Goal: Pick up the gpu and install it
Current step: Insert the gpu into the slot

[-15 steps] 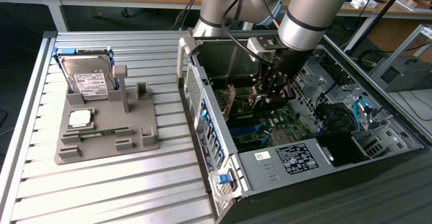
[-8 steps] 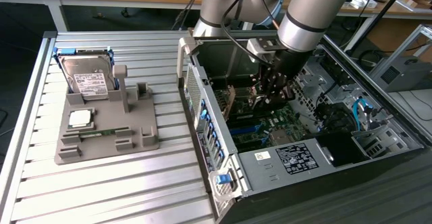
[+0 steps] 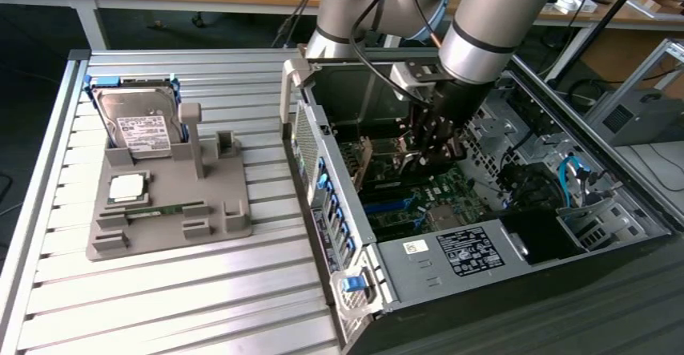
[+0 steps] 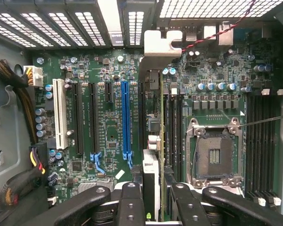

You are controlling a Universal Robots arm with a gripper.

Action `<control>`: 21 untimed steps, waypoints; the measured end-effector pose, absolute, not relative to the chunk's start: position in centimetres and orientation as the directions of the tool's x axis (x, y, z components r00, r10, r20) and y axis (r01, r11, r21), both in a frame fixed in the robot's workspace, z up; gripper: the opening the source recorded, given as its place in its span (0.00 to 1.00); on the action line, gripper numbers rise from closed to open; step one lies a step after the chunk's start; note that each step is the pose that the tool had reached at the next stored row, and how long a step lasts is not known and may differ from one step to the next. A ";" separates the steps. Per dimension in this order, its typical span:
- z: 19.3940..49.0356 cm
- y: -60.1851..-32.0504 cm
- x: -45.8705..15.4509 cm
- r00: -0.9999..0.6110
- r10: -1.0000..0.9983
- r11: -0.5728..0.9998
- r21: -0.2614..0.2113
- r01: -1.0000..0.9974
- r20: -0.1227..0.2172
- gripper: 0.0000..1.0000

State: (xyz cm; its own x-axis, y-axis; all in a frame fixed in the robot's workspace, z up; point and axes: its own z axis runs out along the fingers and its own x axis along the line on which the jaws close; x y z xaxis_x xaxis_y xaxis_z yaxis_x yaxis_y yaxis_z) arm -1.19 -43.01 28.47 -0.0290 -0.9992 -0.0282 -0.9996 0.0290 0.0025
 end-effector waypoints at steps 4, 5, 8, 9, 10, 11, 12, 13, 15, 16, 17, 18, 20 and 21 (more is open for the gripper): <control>28.4 -43.0 -1.2 -0.029 -0.999 0.029 0.003 -1.000 -0.028 0.27; 28.4 -43.0 -1.2 -0.029 -0.999 0.029 0.003 -1.000 -0.028 0.27; 28.3 -43.0 -1.2 -0.029 -0.999 0.029 0.003 -1.000 -0.028 0.27; 28.3 -43.0 -1.2 -0.029 -0.999 0.029 0.003 -1.000 -0.028 0.27; 28.3 -43.0 -1.2 -0.029 -0.999 0.029 0.003 -1.000 -0.028 0.27; 28.3 -43.0 -1.2 -0.029 -0.999 0.029 0.003 -1.000 -0.028 0.27; 28.3 -43.0 -1.2 -0.029 -0.999 0.029 0.003 -1.000 -0.028 0.27; 28.3 -43.0 -1.2 -0.029 -0.999 0.029 0.003 -1.000 -0.028 0.27; 28.2 -43.0 -1.3 -0.029 -0.999 0.029 0.003 -1.000 -0.028 0.27; 28.2 -43.0 -1.3 -0.029 -0.999 0.029 0.003 -1.000 -0.028 0.27; 28.2 -43.0 -1.3 -0.029 -0.999 0.029 0.002 -1.000 -0.028 0.27; 28.2 -43.0 -1.4 -0.029 -0.999 0.029 0.002 -1.000 -0.028 0.27; 28.2 -43.0 -1.4 -0.029 -0.999 0.029 0.003 -1.000 -0.028 0.27; 28.2 -43.0 -1.4 -0.029 -0.999 0.029 0.003 -1.000 -0.028 0.27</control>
State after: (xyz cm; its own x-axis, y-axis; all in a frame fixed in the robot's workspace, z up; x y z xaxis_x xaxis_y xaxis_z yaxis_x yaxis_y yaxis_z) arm -1.42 -43.03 28.18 -0.0289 -0.9992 -0.0281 -0.9996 0.0288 0.0025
